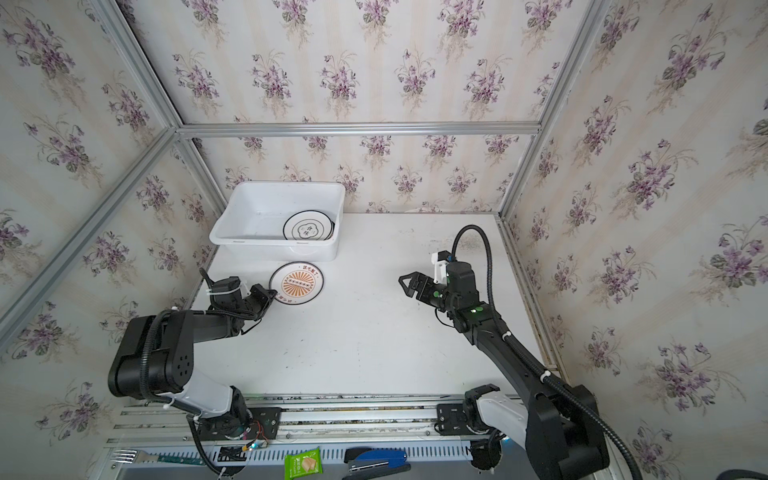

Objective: Place the plates into the plastic bin on the countertop
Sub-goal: 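Close the left gripper on the sunburst plate rim and tilt it up, then lift the sunburst plate upright with the left gripper and carry it to the bin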

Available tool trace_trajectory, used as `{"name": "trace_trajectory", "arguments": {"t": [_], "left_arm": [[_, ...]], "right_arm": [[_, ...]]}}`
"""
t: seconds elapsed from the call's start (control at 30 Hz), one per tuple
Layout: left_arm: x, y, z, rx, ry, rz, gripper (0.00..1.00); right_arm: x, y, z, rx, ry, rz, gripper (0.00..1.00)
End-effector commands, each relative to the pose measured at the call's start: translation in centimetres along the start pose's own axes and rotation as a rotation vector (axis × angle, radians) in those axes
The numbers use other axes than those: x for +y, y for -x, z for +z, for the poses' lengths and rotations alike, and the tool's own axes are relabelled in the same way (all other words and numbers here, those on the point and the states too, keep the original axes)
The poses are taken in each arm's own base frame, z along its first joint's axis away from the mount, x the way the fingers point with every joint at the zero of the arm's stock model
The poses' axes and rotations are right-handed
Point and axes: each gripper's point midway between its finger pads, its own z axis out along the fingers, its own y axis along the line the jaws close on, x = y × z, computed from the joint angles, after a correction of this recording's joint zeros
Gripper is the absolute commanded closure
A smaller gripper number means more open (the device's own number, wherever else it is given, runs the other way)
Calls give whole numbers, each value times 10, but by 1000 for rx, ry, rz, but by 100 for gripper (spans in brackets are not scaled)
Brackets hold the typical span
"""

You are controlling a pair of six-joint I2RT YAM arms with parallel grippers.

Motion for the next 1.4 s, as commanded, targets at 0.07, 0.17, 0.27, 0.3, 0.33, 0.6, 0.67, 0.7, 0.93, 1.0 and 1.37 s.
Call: {"name": "trace_trajectory", "arguments": {"t": [0.07,0.17,0.27,0.3,0.33,0.6,0.67,0.7,0.93,1.0,1.37], "left_arm": [[-12,-5,-5,11,-37,9,100],[-18,-6,-10,7,-54,22,100],[-24,-13,-14,15,-65,35,100],[-25,-16,-14,20,-69,44,100],[-28,-20,-15,27,-72,56,100],[-70,-59,-10,83,-66,229,100],[-83,-68,-10,86,-33,308,100],[-92,-70,-11,84,-34,336,100],[-136,-84,-15,121,-137,355,100],[-144,-82,-17,111,-155,354,100],[-211,-73,-46,114,-340,372,100]], "right_arm": [[11,9,2,-19,44,-11,12],[12,9,4,-15,52,-6,12],[11,9,5,-12,49,-4,12],[10,9,5,-13,46,-3,12],[10,9,5,-14,42,-1,12],[13,22,6,-43,29,-4,15],[15,24,4,-55,32,-10,15],[18,25,3,-57,39,-13,14],[28,29,2,-56,81,-5,15],[29,29,3,-55,87,1,15],[33,29,-2,-65,100,10,15]]}}
